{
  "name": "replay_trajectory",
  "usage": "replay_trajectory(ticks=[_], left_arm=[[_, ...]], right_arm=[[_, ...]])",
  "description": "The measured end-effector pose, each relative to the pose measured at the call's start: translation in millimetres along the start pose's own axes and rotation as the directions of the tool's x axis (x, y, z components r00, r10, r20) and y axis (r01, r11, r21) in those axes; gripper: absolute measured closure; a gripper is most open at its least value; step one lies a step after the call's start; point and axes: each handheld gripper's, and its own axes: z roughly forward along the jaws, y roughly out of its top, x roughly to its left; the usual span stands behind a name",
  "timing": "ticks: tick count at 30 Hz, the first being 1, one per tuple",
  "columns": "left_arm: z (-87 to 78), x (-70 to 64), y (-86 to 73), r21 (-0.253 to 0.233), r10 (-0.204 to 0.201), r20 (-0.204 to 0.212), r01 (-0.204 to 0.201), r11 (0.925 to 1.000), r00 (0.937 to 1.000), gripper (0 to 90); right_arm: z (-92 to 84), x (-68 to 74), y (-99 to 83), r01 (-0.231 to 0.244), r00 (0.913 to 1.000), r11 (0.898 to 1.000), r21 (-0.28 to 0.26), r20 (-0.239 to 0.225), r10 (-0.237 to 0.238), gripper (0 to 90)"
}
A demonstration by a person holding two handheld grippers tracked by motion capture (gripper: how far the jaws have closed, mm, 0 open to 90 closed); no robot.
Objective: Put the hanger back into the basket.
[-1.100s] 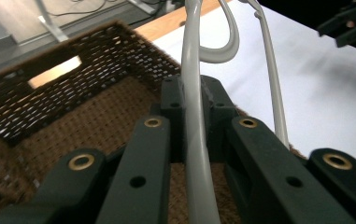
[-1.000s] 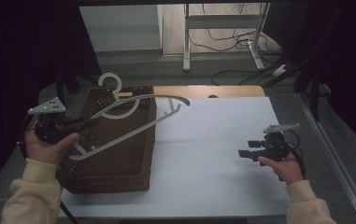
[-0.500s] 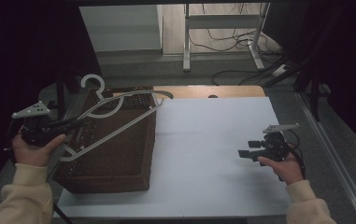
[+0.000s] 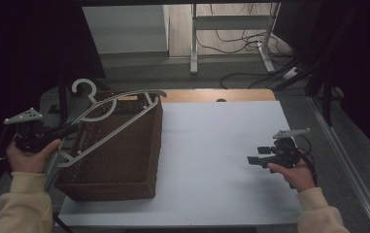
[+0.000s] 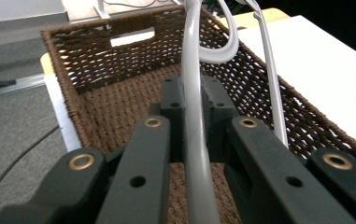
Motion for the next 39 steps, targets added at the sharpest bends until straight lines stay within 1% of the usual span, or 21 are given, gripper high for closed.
replay_trajectory(ticks=[7,11,13,17,19,21,26,29,33,39], left_arm=[[6.4,10.6,-8.4,-0.006,-0.048,-0.034,0.048,0.9988,0.9983,81.7],[9.5,13.1,-11.1,-0.012,-0.067,-0.043,0.067,0.9977,0.9968,81.7],[11.8,13.1,-11.8,-0.009,-0.068,-0.047,0.067,0.9977,0.9966,81.8],[17.5,11.7,-12.4,-0.001,-0.064,-0.079,0.065,0.9979,0.9948,81.7],[20.2,12.4,-13.3,-0.001,-0.074,-0.078,0.074,0.9973,0.9942,81.7],[23.1,12.0,-14.1,0.003,-0.075,-0.078,0.076,0.9971,0.9941,81.7],[27.8,11.4,-15.6,0.007,-0.087,-0.103,0.088,0.9961,0.9909,81.7],[29.4,11.2,-17.7,0.009,-0.088,-0.106,0.090,0.9959,0.9904,81.7],[31.4,10.8,-21.4,0.002,-0.104,-0.103,0.105,0.9944,0.9891,81.6],[37.5,8.3,-25.4,0.014,-0.105,-0.113,0.107,0.9942,0.9881,81.4]], right_arm=[[1.2,0.1,0.0,0.001,1.0000,1.000,0.004,0.001,-0.001,26.7],[1.4,0.2,-0.1,0.002,1.0000,1.000,0.005,0.001,-0.002,26.7],[1.5,-0.1,-0.1,0.000,1.0000,1.000,0.005,0.000,0.000,26.7],[1.8,0.2,-0.1,0.003,1.0000,1.000,0.009,0.001,-0.003,26.6],[1.7,0.3,-0.1,0.003,1.0000,1.000,0.008,0.001,-0.003,26.6],[1.6,0.1,-0.2,0.000,1.0000,1.000,0.007,0.000,0.000,26.7],[1.6,0.1,-0.2,0.001,1.0000,1.000,0.008,0.000,-0.001,26.6],[1.5,0.0,-0.2,0.002,1.0000,1.000,0.008,-0.001,-0.002,26.6],[1.5,-0.4,-0.2,0.001,1.0000,1.000,0.006,0.000,-0.001,26.6],[1.5,-0.1,-0.1,0.002,1.0000,1.000,0.006,0.000,-0.002,26.6]])
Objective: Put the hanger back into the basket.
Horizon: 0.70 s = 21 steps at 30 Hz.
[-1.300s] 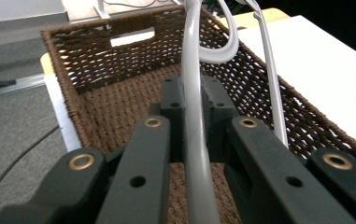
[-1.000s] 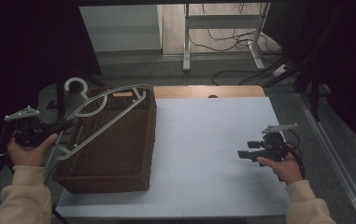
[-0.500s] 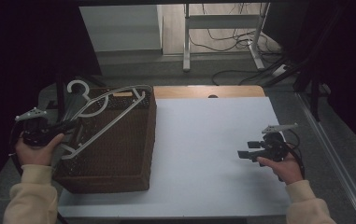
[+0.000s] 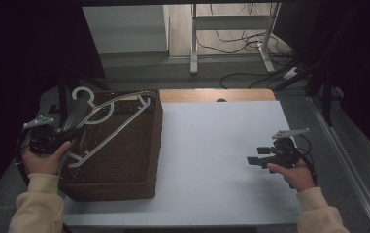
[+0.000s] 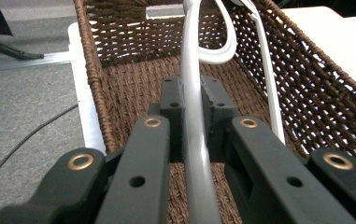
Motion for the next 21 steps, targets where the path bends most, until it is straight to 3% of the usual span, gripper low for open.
replay_trajectory(ticks=[1,3,6,8,11,17,21], left_arm=[[1.2,0.8,-0.9,0.005,-0.001,0.008,0.001,1.0000,1.0000,81.4],[5.0,4.0,-2.2,0.034,0.006,0.071,-0.008,0.9994,0.9974,76.5],[4.3,2.1,-2.0,0.029,0.021,0.062,-0.023,0.9993,0.9978,54.2],[2.3,0.2,-0.1,0.026,0.024,0.067,-0.026,0.9993,0.9975,46.0],[-0.4,-5.3,2.1,0.027,0.038,0.097,-0.040,0.9988,0.9945,41.8],[0.9,-26.1,6.0,0.036,0.090,0.191,-0.099,0.9945,0.9775,33.2],[6.0,-43.6,4.4,0.034,0.106,0.241,-0.117,0.9925,0.9648,29.0]], right_arm=[[-0.1,-0.1,0.0,0.000,1.0000,1.000,0.000,0.000,0.000,26.6],[-0.5,-0.2,0.0,-0.001,1.0000,1.000,-0.001,-0.001,0.001,26.6],[-0.9,-0.6,0.0,-0.001,1.0000,1.000,-0.002,0.000,0.001,26.6],[-1.0,-0.5,0.0,0.000,1.0000,1.000,-0.002,0.000,0.000,26.6],[-1.1,-0.4,0.2,-0.001,1.0000,1.000,-0.005,-0.003,0.001,26.6],[-1.8,-2.9,-0.6,-0.010,0.9999,1.000,-0.017,-0.010,0.009,26.2],[-3.1,-3.3,0.3,-0.006,1.0000,1.000,-0.030,-0.004,0.006,25.6]])
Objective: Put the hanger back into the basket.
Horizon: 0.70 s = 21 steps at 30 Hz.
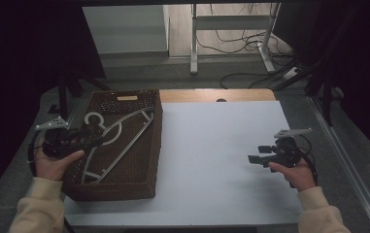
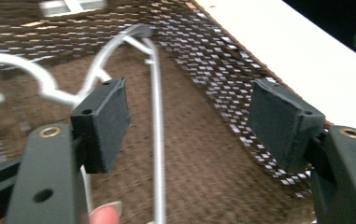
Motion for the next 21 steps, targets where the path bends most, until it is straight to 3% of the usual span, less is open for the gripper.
replay_trajectory(ticks=[8,16,21], left_arm=[[14.3,-33.8,-0.5,0.011,0.066,0.065,-0.067,0.9977,0.9957,26.1],[30.6,-60.2,-14.7,0.040,0.094,0.099,-0.099,0.9943,0.9906,23.9],[38.2,-69.9,-21.4,0.062,0.099,0.112,-0.106,0.9924,0.9887,23.0]], right_arm=[[-5.7,8.9,1.1,0.016,0.9997,1.000,-0.027,0.020,-0.015,24.0],[-13.9,30.3,2.2,0.041,0.9984,0.995,-0.096,0.042,-0.037,21.9],[-14.0,40.8,0.1,0.051,0.9975,0.993,-0.107,0.054,-0.045,21.7]])
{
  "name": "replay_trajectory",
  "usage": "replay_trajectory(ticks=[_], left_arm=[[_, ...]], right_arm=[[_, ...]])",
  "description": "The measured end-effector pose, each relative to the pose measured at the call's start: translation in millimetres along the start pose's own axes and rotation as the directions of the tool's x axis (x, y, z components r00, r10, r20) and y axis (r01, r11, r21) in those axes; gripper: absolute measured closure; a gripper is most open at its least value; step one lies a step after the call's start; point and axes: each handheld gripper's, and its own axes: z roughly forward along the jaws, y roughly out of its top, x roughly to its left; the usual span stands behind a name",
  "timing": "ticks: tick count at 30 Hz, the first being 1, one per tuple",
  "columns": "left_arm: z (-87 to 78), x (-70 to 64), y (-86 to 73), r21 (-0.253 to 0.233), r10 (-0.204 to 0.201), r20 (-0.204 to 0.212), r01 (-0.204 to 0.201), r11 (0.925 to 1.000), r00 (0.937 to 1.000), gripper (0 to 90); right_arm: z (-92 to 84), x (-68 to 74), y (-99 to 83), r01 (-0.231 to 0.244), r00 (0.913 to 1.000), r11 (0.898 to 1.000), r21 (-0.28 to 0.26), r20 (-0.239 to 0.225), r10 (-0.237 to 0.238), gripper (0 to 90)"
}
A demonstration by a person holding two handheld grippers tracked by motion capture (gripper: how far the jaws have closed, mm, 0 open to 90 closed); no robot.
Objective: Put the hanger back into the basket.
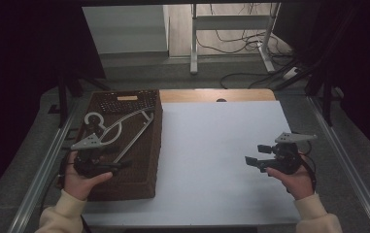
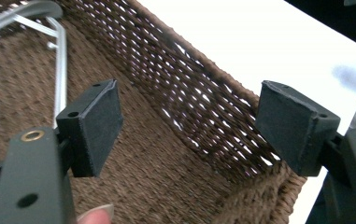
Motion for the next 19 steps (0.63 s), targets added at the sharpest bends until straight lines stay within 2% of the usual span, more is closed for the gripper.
replay_trajectory(ticks=[4,9,19], left_arm=[[1.6,-4.5,-7.0,0.011,-0.005,0.001,0.005,0.9999,1.0000,22.7],[-1.1,-5.7,-10.3,0.006,-0.011,-0.006,0.011,0.9999,0.9999,22.7],[-2.1,-5.5,-8.6,-0.011,-0.006,-0.002,0.006,0.9999,1.0000,22.6]], right_arm=[[-0.9,2.4,-2.8,0.002,0.9997,1.000,-0.006,0.023,-0.002,21.4],[-2.5,-1.8,-7.6,-0.011,0.9988,1.000,-0.014,0.048,0.011,20.8],[-1.2,-3.4,-9.5,-0.015,0.9985,1.000,-0.015,0.053,0.016,19.1]])
